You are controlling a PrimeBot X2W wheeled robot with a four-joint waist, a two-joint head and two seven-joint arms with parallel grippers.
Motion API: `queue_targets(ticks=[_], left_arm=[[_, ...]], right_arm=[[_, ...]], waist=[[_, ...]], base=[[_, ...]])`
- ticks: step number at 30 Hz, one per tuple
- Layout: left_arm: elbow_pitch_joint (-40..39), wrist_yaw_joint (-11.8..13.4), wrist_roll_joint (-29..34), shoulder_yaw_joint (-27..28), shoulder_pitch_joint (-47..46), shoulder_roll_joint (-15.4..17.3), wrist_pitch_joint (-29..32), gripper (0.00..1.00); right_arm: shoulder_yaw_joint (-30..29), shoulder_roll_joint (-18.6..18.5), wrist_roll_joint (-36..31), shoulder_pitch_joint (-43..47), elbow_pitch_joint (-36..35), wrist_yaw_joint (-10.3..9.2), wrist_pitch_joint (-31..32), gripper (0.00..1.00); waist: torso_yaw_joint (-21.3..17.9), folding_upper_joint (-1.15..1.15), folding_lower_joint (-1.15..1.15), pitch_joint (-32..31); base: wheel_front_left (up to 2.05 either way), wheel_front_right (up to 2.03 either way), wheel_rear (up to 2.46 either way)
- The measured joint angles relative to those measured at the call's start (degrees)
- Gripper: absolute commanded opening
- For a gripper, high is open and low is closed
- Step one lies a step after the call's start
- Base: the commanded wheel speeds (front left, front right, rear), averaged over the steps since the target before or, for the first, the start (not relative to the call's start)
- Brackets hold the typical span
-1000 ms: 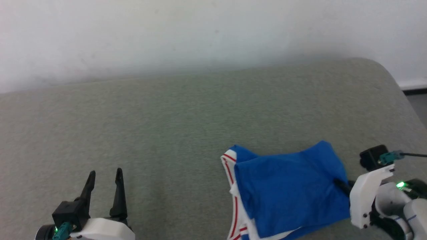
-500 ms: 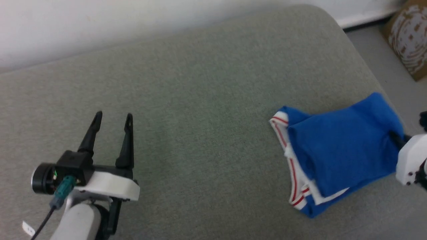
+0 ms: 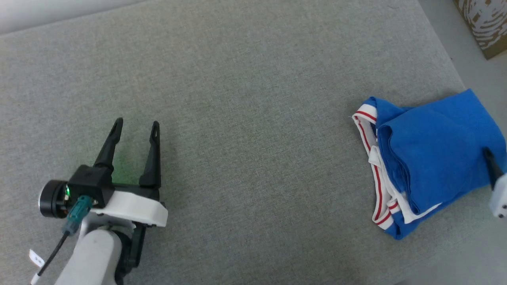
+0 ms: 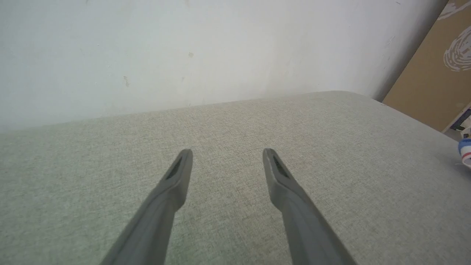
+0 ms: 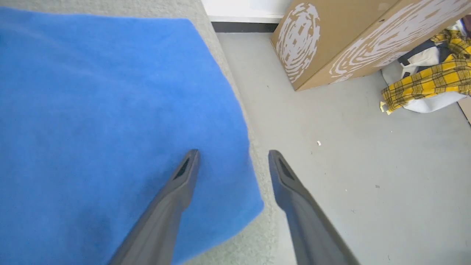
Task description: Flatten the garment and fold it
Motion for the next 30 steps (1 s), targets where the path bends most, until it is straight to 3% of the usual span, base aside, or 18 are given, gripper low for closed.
queue_targets(ticks=[6, 10, 16, 23, 30], left_arm=[[2.03, 0.03, -1.63, 0.33, 1.91, -1.54, -1.55, 1.0], [3.11, 0.07, -2.5, 0.78, 3.8, -2.38, -2.47, 1.0], [3.8, 0.09, -3.25, 1.66, 6.8, -3.64, -3.05, 1.0], [4.63, -0.4, -3.88, 2.15, 8.52, -4.59, -3.46, 1.0], [5.23, -0.55, -4.01, 4.49, 9.62, -4.45, -3.53, 1.0]], right_arm=[[-5.1, -1.43, -5.03, 0.14, 6.93, 0.0, -5.1, 1.0], [-8.39, -1.29, -7.0, 2.67, 4.75, 0.0, -5.95, 1.0], [-11.79, 3.68, -9.91, 10.93, -9.9, 0.0, -6.03, 1.0], [-9.55, 11.37, -11.49, 16.9, -24.53, 0.0, -4.22, 1.0], [-7.17, 16.8, -11.89, 20.0, -37.55, 0.0, -1.47, 1.0]], waist=[[0.84, 0.0, -0.01, -2.86], [1.66, 0.0, -0.01, -5.59], [3.3, 0.0, -0.02, -9.98], [7.49, 0.0, -0.02, -13.15], [12.76, 0.0, 0.0, -15.27]], base=[[0.0, 0.0, 0.0], [0.0, 0.0, 0.0], [0.0, 0.0, 0.0], [0.0, 0.0, 0.0], [0.0, 0.0, 0.0]])
